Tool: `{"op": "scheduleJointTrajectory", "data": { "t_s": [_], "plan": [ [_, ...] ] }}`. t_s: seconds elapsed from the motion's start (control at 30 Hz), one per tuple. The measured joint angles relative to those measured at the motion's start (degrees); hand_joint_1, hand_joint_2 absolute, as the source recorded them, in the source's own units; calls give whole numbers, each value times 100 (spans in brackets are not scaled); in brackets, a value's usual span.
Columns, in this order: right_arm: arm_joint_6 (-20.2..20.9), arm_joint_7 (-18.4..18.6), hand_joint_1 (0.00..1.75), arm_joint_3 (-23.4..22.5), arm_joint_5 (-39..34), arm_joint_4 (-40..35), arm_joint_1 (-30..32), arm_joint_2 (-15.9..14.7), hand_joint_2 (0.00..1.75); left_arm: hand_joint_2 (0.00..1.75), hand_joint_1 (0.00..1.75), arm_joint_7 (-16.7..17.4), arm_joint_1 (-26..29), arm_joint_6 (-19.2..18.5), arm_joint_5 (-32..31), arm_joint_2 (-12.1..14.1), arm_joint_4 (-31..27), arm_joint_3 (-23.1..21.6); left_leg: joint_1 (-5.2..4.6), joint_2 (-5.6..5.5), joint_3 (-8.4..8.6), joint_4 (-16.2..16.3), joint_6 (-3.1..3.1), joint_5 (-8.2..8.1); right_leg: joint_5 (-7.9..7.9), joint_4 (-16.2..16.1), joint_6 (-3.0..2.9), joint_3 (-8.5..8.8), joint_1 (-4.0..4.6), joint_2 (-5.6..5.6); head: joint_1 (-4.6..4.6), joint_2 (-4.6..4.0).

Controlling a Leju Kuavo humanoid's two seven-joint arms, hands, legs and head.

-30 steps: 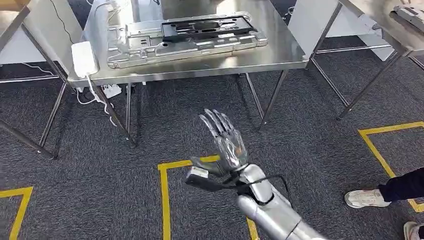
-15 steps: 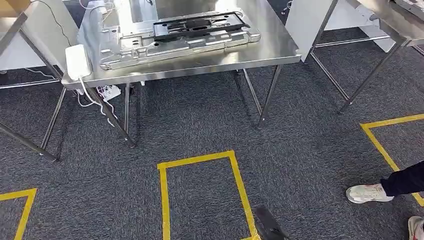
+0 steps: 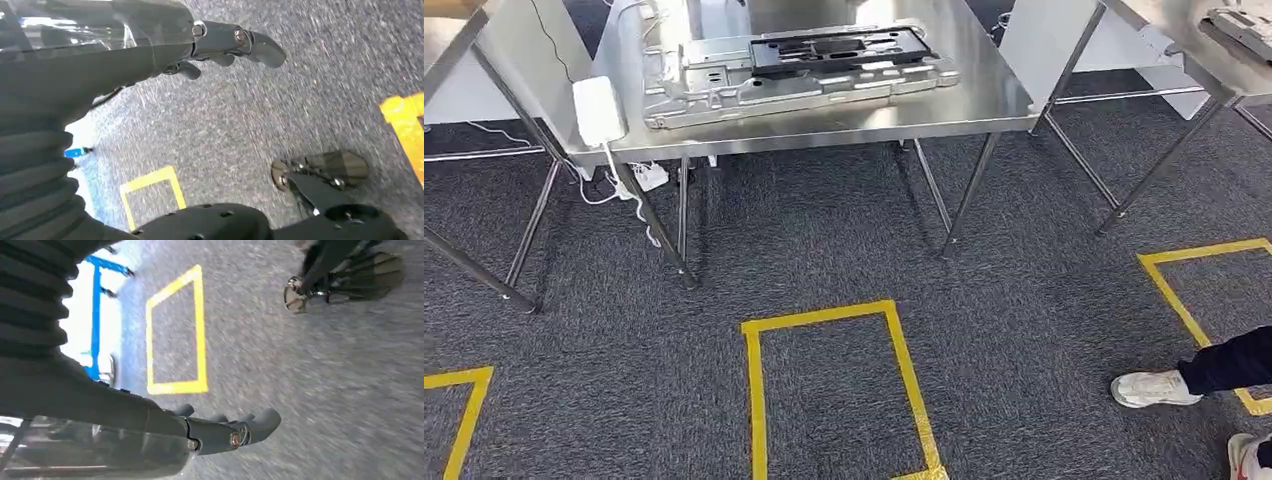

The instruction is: Take the parts from the cabinet and place them on the table.

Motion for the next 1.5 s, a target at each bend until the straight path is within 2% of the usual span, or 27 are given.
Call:
{"op": "scheduleJointTrajectory", "data": {
  "t_s": [0.07, 0.1, 0.13, 0.17, 0.27, 0.33, 0.43, 0.5, 0.57, 0.63, 0.67, 0.8, 0.87, 0.97, 1.0, 1.07, 1.13, 1.17, 1.2, 1.23, 1.3, 1.33, 1.37, 1.4, 1.43, 1.47, 1.5],
  "plan": [
    [90, -72, 0, -37, -85, 72, 180, -13, 0, 0, 0, 81, -7, -144, 33, 33, -197, 11, 5, 0, 6, 1, -7, 4, 272, -416, 2, 265, -14, 0, 42, 0],
    [153, -131, 0, -65, -155, 133, 319, -33, 0, 0, 0, 146, -32, -260, 66, 55, -387, 20, 12, -4, 16, 4, -16, 5, 606, -1147, 3, 665, -23, 0, 79, 0],
    [201, -184, 0, -92, -201, 159, 404, -46, 0, 0, 0, 192, -50, -343, 90, 85, -516, 24, 11, -5, 17, 9, -45, 5, 786, -1656, 3, 931, -32, 0, 109, 0],
    [254, -238, 0, -107, -258, 170, 471, -57, 0, 0, 0, 249, -57, -435, 118, 129, -645, 33, -36, -1, -16, 34, -93, -7, 720, -1848, -8, 1014, 1, 1, 147, 0],
    [452, -423, 0, -170, -452, 151, 639, -109, 0, 0, 0, 450, 34, -762, 218, 248, -850, 37, -26, 1, -26, 1, -178, 37, 721, -1824, -74, 975, 31, 9, 52, 0],
    [568, -544, 0, -186, -564, 4, 640, -120, 0, 0, 0, 581, 199, -955, 275, 306, -852, 39, 16, -4, -25, 73, -234, -54, 774, -1869, -175, 962, -3, -17, 26, 0],
    [699, -673, 0, -210, -686, -342, 470, -144, 0, 0, 0, 719, 573, -1173, 339, 352, -755, 39, -2, -12, -528, 1279, -245, -784, 789, -1868, -244, 930, 15, -15, -149, 0],
    [739, -717, 0, -236, -734, -562, 333, -151, 0, 0, 0, 771, 812, -1257, 363, 365, -622, 39, -2, -11, -778, 1898, -241, -961, 794, -1862, -249, 914, 35, -24, -179, 0],
    [780, -745, 0, -249, -771, -836, 175, -160, 0, 0, 0, 813, 1049, -1320, 376, 389, -444, 39, -5, -10, -498, 1404, -227, -627, 794, -1858, -248, 930, 42, -29, -192, 0],
    [811, -784, 0, -262, -800, -1107, 8, -162, 0, 0, 0, 835, 1247, -1357, 396, 420, -272, 39, -11, -6, 62, 322, -188, -154, 788, -1853, -237, 954, 43, -25, -214, 0],
    [824, -800, 0, -267, -819, -1233, -58, -162, 0, 0, 0, 850, 1337, -1390, 404, 450, -185, 39, -26, 4, 205, 26, -171, -140, 781, -1841, -211, 942, 65, -23, -225, 0],
    [942, -898, 0, -284, -931, -1434, -56, -216, 0, 0, 0, 968, 1476, -1580, 452, 494, -145, 39, -67, -19, 161, -1, -111, -103, 806, -1825, -116, 912, 63, -32, -203, 0],
    [964, -905, 0, -284, -955, -1382, 105, -225, 0, 0, 0, 981, 1354, -1626, 463, 509, -313, 39, -20, -6, 138, -39, -31, -52, 604, -1651, -53, 837, 67, -14, -186, 0],
    [981, -905, 0, -286, -970, -1136, 428, -240, 0, 0, 0, 981, 1072, -1637, 470, 511, -641, 39, -18, -10, 84, -35, -3, -36, -67, -346, -42, 235, 54, -11, -44, 0],
    [983, -902, 0, -286, -972, -1028, 549, -245, 0, 0, 0, 981, 979, -1639, 470, 511, -753, 39, -17, 6, 80, -33, -5, -34, -134, -42, -39, 100, 49, -11, -16, 0],
    [985, -902, 0, -286, -972, -828, 774, -249, 0, 0, 0, 985, 799, -1643, 472, 511, -988, 39, -11, 38, 89, -30, -8, -34, 151, -313, -32, 241, 27, -11, 33, 0],
    [985, -905, 0, -286, -972, -600, 976, -267, 0, 0, 0, 985, 587, -1645, 472, 511, -1260, 39, 6, 33, 99, -25, -24, -36, 662, -1340, -24, 756, 0, -13, 63, 0],
    [985, -905, 0, -286, -974, -477, 1060, -267, 0, 0, 0, 983, 497, -1648, 474, 513, -1404, 39, 3, 6, 96, -23, -64, -38, 759, -1783, -8, 964, -19, -11, 83, 0],
    [985, -896, 0, -286, -975, -435, 1038, -278, 0, 0, 0, 983, 516, -1641, 476, 550, -1447, 52, -34, -42, 29, -17, -120, -42, 706, -1831, -17, 1078, 4, -30, 120, 0],
    [985, -905, 0, -286, -975, -506, 1035, -276, 0, 0, 0, 975, 500, -1645, 479, 553, -1377, 57, -52, -28, 44, 0, -143, -34, 737, -1858, -27, 1037, 18, -38, 114, 0],
    [990, -946, 0, -288, -975, -750, 832, -249, 0, 0, 0, 1016, 702, -1650, 479, 555, -1099, 57, -57, 41, 92, -14, -68, -35, 757, -1864, -41, 1006, -5, 86, 54, 0],
    [994, -946, 0, -286, -979, -761, 744, -249, 0, 0, 0, 1029, 801, -1661, 479, 557, -1079, 55, -52, 58, 114, -35, -68, -35, 757, -1865, -43, 1006, -4, 106, -16, 0],
    [996, -955, 0, -286, -981, -772, 693, -247, 0, 0, 0, 1018, 873, -1672, 479, 559, -1068, 52, -40, 46, 135, -26, -68, -33, 780, -1918, -32, 943, -80, 127, -101, 0],
    [999, -944, 0, -288, -981, -772, 703, -225, 0, 0, 0, 1018, 879, -1674, 479, 573, -1073, 50, -64, 11, 142, -56, -48, 1, 788, -1947, -13, 968, -73, 96, -111, 0],
    [999, -944, 0, -288, -981, -741, 757, -229, 0, 0, 0, 1007, 832, -1680, 479, 581, -1147, 46, -82, -11, 166, -183, 5, 82, 831, -2036, 8, 1001, -66, 9, -162, 0],
    [999, -927, 0, -291, -983, -607, 824, -240, 0, 0, 0, 999, 736, -1680, 476, 581, -1327, 44, -74, -57, 285, -568, -13, 274, 827, -2081, -10, 1076, 80, -74, -221, 0],
    [999, -918, 0, -295, -985, -470, 926, -251, 0, 0, 0, 994, 595, -1680, 479, 581, -1471, 44, -10, -101, 374, -742, -65, 374, 768, -2034, 3, 1046, 8, -65, -201, 0]
  ]
}}
